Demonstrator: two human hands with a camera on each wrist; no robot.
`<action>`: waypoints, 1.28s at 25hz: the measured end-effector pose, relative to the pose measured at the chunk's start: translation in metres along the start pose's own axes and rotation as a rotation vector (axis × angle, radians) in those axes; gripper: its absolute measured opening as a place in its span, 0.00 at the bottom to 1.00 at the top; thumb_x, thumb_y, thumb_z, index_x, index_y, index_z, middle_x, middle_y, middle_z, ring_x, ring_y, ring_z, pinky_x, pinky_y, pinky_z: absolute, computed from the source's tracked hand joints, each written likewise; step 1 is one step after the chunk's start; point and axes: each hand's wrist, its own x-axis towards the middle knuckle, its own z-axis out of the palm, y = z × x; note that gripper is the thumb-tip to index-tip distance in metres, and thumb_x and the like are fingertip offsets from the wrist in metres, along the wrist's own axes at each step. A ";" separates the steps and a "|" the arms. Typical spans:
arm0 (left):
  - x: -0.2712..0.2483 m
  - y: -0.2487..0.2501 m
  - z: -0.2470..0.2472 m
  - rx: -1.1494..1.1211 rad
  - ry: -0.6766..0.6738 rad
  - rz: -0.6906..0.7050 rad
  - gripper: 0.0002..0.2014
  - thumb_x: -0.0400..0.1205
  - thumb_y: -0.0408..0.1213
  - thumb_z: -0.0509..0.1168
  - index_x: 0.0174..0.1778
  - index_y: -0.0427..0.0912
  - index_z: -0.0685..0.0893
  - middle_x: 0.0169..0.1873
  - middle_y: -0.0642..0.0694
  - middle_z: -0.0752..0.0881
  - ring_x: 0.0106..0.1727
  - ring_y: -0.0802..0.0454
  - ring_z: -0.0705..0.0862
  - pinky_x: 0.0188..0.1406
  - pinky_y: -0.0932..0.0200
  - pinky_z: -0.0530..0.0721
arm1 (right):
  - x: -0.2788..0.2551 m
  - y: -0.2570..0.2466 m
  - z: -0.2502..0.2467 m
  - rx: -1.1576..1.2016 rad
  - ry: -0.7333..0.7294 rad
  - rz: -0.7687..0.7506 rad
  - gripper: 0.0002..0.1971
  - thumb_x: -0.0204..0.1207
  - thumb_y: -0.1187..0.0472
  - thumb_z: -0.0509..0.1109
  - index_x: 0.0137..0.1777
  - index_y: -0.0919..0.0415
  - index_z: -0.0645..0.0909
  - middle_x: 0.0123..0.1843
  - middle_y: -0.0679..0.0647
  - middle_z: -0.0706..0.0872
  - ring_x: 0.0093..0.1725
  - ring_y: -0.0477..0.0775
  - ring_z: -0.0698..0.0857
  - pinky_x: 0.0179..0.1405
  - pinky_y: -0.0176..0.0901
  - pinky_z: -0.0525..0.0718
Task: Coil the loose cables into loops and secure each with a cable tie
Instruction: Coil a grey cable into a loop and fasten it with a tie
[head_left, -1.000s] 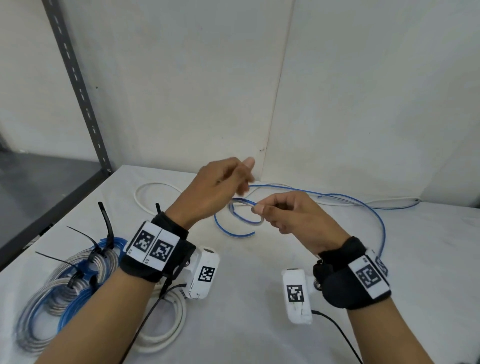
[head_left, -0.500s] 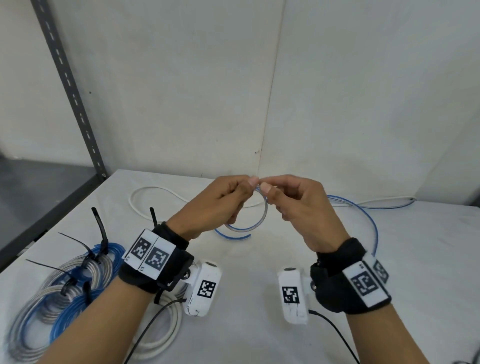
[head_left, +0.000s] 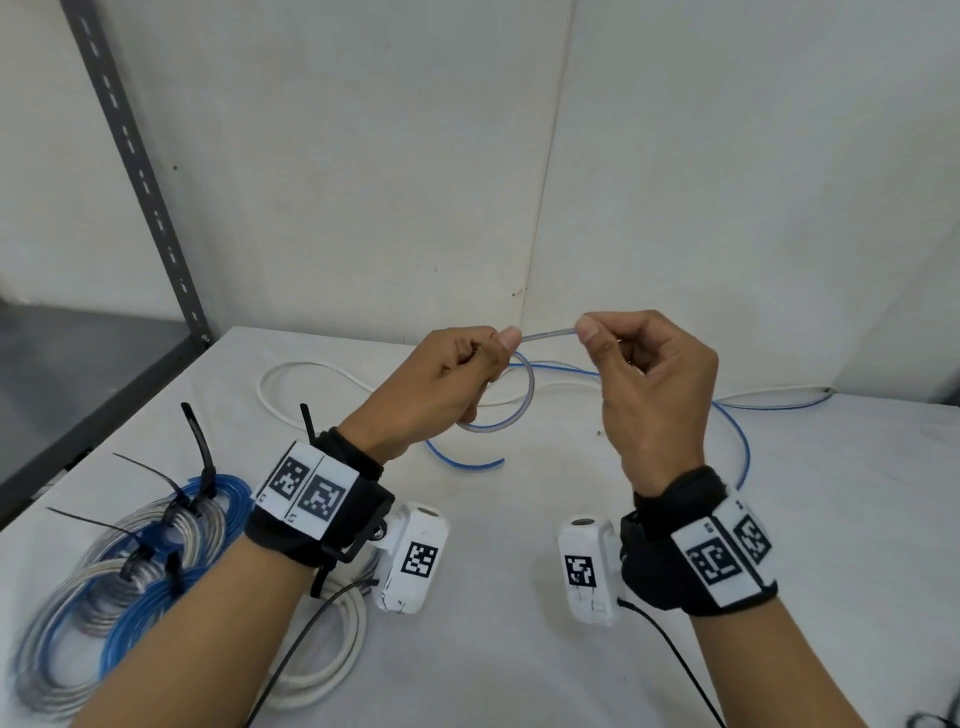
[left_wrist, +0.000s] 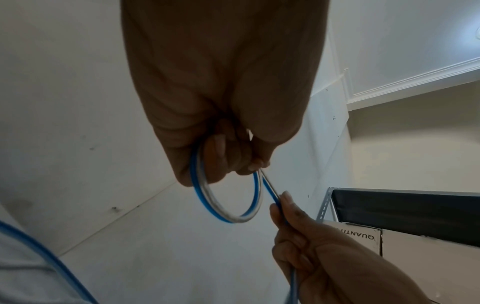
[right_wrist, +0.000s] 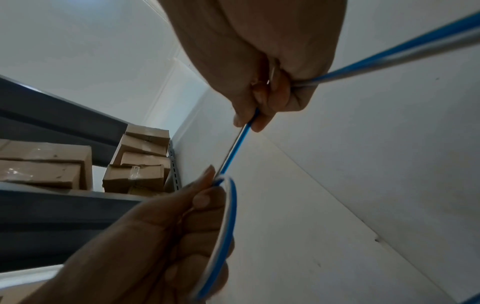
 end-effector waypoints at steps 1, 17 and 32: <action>-0.001 -0.001 -0.002 0.000 -0.001 -0.005 0.24 0.92 0.50 0.57 0.35 0.38 0.65 0.26 0.53 0.60 0.25 0.53 0.60 0.26 0.64 0.67 | 0.001 0.002 -0.001 0.018 0.021 0.005 0.03 0.78 0.63 0.78 0.44 0.56 0.90 0.36 0.51 0.90 0.34 0.43 0.83 0.38 0.33 0.81; 0.003 0.006 0.012 -0.547 0.232 -0.046 0.19 0.94 0.42 0.53 0.42 0.36 0.80 0.24 0.46 0.71 0.26 0.50 0.77 0.47 0.51 0.88 | -0.015 0.000 0.016 0.207 -0.180 0.116 0.05 0.75 0.68 0.80 0.43 0.61 0.87 0.43 0.62 0.93 0.41 0.58 0.92 0.40 0.36 0.84; -0.010 0.023 -0.026 -0.304 0.174 0.008 0.10 0.81 0.34 0.70 0.54 0.32 0.89 0.40 0.37 0.93 0.43 0.43 0.94 0.45 0.51 0.93 | 0.002 -0.005 -0.010 0.138 -0.297 0.079 0.01 0.80 0.66 0.75 0.49 0.61 0.87 0.43 0.57 0.94 0.31 0.50 0.83 0.26 0.39 0.75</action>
